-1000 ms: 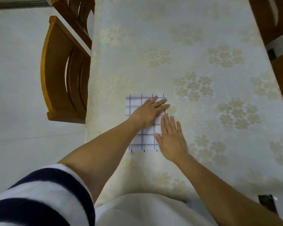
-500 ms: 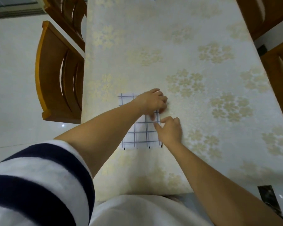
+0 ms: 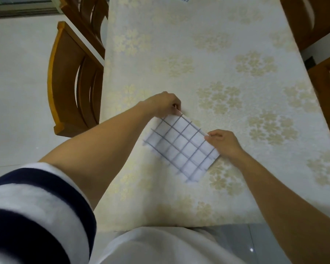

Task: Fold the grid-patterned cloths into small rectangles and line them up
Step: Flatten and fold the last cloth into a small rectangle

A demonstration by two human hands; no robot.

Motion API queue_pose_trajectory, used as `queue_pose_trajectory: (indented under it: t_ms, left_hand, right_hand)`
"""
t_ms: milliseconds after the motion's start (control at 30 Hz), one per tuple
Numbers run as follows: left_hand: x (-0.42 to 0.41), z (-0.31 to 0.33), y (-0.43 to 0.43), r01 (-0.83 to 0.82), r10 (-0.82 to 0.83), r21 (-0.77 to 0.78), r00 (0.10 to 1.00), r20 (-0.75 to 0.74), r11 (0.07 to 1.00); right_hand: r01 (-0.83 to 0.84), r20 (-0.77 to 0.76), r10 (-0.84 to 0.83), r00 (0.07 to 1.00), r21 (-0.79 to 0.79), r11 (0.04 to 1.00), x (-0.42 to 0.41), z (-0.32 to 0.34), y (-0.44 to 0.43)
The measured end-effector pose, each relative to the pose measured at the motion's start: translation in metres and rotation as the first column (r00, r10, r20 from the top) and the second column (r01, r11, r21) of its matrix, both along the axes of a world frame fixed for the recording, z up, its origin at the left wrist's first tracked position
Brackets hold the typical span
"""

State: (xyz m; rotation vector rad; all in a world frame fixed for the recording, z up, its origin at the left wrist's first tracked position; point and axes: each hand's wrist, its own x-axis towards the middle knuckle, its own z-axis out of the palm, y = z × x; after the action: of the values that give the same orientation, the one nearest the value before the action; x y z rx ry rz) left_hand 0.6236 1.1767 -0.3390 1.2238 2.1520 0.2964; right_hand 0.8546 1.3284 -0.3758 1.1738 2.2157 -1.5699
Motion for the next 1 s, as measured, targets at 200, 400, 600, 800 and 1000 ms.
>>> queue_pose_trajectory:
  t_ms: [200,400,600,800,1000]
  left_hand:
    - [0.02,-0.031,-0.037,-0.495,0.47,0.042,0.846,0.249,0.868]
    - [0.065,-0.057,-0.047,-0.325,0.399,0.274,0.872,-0.284,0.905]
    - [0.101,-0.075,-0.038,0.246,-0.254,-0.066,0.938,-0.236,0.967]
    - [0.104,-0.077,-0.027,0.154,-0.2,-0.203,0.951,-0.235,0.967]
    - [0.107,-0.064,-0.009,0.055,-0.124,-0.325,0.973,-0.195,0.944]
  right_hand:
    - [0.442,-0.026,-0.45,0.893,-0.141,0.886,-0.011,-0.004,0.042]
    - [0.367,0.02,-0.367,0.93,-0.073,0.927,-0.013,-0.012,0.037]
    - [0.452,0.04,-0.452,0.891,-0.013,0.892,-0.016,-0.013,0.036]
    - [0.196,0.172,-0.174,0.97,-0.12,0.973,0.018,0.004,0.015]
    - [0.032,0.083,-0.044,0.996,0.137,0.99,0.03,0.004,0.006]
